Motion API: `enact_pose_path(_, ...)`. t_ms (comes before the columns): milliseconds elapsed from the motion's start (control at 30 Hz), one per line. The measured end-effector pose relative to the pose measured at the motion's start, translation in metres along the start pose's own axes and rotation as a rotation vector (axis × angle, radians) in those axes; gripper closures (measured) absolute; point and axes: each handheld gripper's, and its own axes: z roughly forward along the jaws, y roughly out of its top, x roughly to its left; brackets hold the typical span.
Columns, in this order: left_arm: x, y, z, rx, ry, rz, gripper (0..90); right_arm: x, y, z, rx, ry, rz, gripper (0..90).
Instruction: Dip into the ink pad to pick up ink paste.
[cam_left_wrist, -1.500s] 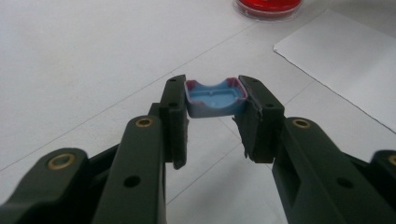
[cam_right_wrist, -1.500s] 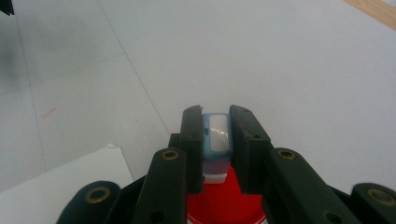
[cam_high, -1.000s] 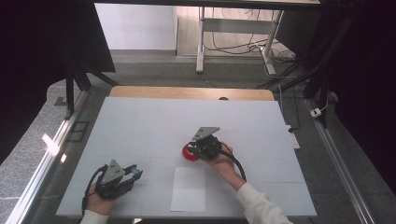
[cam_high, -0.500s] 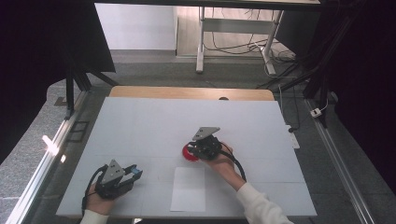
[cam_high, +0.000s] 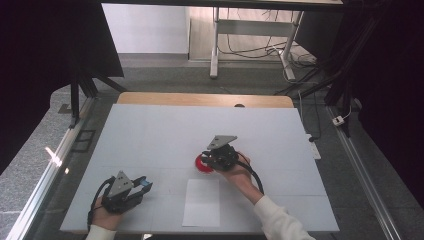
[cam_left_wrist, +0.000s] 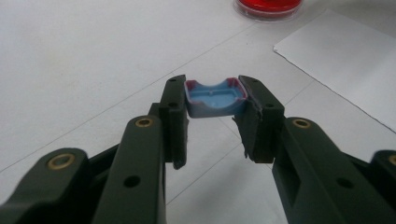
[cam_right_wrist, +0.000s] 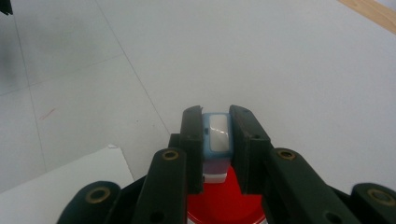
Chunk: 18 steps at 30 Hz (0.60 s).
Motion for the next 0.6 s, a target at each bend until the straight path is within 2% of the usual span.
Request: enact_pose_path(600,0.000,0.000,0.000,-0.002,0.002,0.001,64.5,-0.001,0.004,-0.013,-0.058,0.004,0.021,75.1)
